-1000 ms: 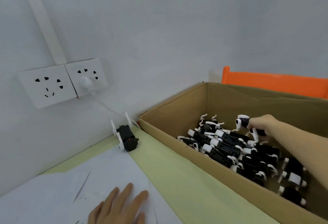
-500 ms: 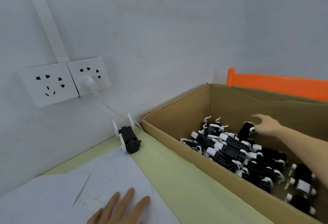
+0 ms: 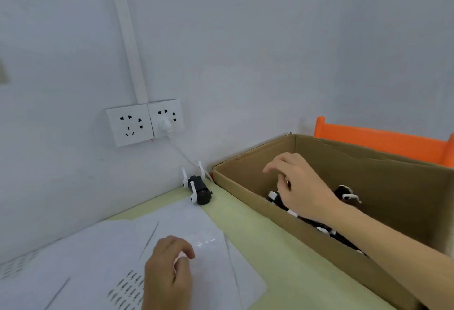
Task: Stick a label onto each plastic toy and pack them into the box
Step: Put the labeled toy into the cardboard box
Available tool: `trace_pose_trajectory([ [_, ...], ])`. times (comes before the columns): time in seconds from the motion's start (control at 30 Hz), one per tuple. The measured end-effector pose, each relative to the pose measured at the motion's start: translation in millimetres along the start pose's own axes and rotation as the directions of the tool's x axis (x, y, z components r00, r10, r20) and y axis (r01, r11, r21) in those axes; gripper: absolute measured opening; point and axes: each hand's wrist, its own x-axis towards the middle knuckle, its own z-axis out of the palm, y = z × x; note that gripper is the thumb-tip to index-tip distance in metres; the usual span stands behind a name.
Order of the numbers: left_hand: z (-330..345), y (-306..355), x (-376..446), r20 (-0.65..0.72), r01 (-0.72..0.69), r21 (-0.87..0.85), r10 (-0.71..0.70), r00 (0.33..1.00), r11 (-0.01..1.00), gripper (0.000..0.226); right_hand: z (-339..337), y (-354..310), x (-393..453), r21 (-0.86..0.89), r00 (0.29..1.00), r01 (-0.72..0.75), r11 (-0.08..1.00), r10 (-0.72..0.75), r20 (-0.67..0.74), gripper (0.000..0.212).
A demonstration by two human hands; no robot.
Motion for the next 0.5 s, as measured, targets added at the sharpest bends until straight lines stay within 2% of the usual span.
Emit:
trace_pose_trajectory([
  [0.07, -3, 6, -7, -0.155, -0.014, -0.045, 0.007, 0.988, 0.999, 0.021, 13, -50, -11, 0.069, 0.997, 0.068, 0.995, -0.069, 0.015, 0.034],
  [0.13, -7, 12, -6, -0.238, -0.004, -0.132, -0.027, 0.971, 0.991, 0.023, 26, -86, -24, 0.131, 0.992, 0.071, 0.989, -0.083, 0.093, 0.033],
  [0.23, -31, 15, 3, -0.345, 0.171, -0.363, -0.303, 0.888, 0.916, 0.033, 49, -125, -39, 0.230, 0.976, 0.012, 0.973, -0.062, 0.211, 0.029],
  [0.3, -60, 11, 8, -0.324, 0.273, -0.403, -0.415, 0.850, 0.873, 0.039, 65, -145, -49, 0.273, 0.954, -0.007, 0.962, -0.075, 0.289, 0.027],
  [0.33, -78, 6, 7, -0.287, 0.331, -0.357, -0.439, 0.851, 0.874, 0.039, 75, -152, -54, 0.282, 0.944, -0.001, 0.959, -0.092, 0.317, 0.026],
  [0.4, -118, -13, -5, -0.202, 0.443, -0.139, -0.464, 0.863, 0.886, 0.037, 89, -167, -61, 0.287, 0.914, 0.023, 0.958, -0.136, 0.383, 0.023],
  [0.43, -138, -23, -15, -0.168, 0.469, 0.007, -0.461, 0.871, 0.883, 0.031, 96, -174, -63, 0.282, 0.908, 0.035, 0.959, -0.149, 0.392, 0.023],
  [0.47, -159, -33, -28, -0.158, 0.473, 0.204, -0.448, 0.880, 0.857, 0.024, 105, -180, -69, 0.276, 0.922, 0.082, 0.958, -0.178, 0.344, 0.022],
  [0.5, -180, -43, -43, -0.135, 0.451, 0.392, -0.435, 0.890, 0.802, 0.019, 114, -181, -74, 0.238, 0.930, 0.110, 0.965, -0.185, 0.317, 0.020],
])
